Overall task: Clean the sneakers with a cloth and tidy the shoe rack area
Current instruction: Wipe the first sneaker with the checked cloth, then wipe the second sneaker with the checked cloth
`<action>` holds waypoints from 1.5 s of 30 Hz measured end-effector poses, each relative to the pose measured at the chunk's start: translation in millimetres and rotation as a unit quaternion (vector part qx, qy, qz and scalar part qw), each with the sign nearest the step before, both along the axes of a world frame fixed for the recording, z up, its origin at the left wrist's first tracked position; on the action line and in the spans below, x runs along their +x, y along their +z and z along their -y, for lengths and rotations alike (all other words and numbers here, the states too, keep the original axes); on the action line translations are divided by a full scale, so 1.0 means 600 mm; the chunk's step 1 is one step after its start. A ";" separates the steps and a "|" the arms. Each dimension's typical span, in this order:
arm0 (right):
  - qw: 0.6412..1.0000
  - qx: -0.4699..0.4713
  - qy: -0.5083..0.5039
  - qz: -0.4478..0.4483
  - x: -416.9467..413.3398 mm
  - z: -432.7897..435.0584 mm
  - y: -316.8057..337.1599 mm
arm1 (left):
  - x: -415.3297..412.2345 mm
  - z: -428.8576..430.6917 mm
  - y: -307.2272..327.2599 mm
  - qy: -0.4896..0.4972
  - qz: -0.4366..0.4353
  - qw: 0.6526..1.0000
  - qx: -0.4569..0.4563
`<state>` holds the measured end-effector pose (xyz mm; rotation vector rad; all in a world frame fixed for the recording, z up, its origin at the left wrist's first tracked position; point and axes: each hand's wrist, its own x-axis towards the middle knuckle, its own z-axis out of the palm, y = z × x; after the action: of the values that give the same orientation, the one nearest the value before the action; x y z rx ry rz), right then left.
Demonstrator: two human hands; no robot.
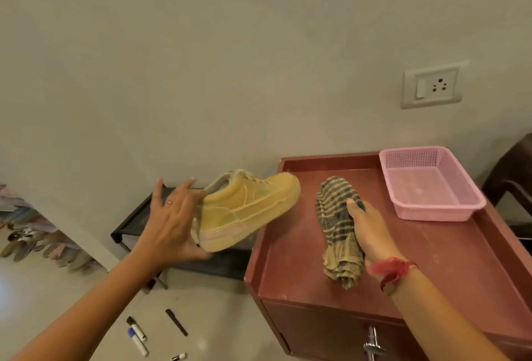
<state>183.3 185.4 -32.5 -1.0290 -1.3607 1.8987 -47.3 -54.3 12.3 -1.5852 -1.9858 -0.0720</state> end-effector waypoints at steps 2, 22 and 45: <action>1.000 -0.009 0.002 -0.005 -0.022 0.001 -0.005 | -0.025 -0.002 0.005 0.048 0.004 0.999 0.025; 0.998 -0.025 0.060 0.011 -0.102 0.022 -0.025 | -0.138 -0.096 -0.235 0.218 0.107 0.966 -0.091; 0.994 -0.015 0.106 0.012 -0.144 0.090 -0.041 | -0.218 -0.001 -0.285 0.356 0.089 0.918 -0.149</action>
<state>97.1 131.4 -57.4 -0.9552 -1.5109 2.0704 -178.0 -53.4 -158.6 -0.9410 -2.7023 0.4039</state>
